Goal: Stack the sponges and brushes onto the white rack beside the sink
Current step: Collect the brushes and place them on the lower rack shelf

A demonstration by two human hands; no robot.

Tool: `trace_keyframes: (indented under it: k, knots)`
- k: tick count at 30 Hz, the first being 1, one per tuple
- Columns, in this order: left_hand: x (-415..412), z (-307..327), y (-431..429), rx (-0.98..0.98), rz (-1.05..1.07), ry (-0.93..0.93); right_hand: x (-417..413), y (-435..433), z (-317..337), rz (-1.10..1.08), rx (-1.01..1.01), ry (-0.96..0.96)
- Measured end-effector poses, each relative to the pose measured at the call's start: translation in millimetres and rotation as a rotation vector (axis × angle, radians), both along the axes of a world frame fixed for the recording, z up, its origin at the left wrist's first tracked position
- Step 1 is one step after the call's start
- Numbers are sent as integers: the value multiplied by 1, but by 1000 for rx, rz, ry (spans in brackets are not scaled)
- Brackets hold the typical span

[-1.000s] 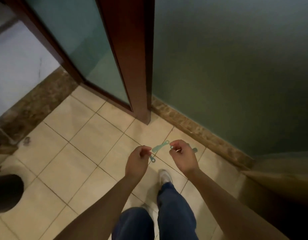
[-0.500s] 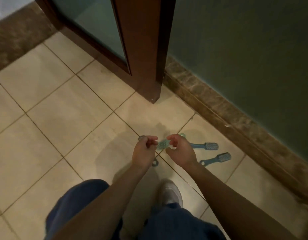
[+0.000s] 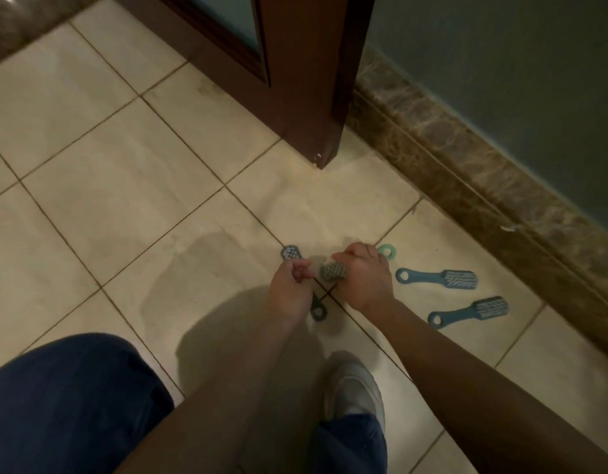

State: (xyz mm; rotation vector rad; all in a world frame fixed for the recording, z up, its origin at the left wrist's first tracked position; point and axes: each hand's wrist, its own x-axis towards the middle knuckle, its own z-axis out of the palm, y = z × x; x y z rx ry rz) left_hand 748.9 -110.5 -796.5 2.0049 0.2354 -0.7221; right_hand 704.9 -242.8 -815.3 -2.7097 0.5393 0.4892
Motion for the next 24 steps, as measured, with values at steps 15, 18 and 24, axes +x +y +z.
trace_keyframes:
  k: [15,18,24]
  knots:
    - [4,12,7,-71,135,56,10,10,0,25,-25,-220]
    - [6,13,7,-94,180,61,26,25,15,-385,382,-328]
    - [9,18,12,-114,209,61,51,53,30,-845,1049,-251]
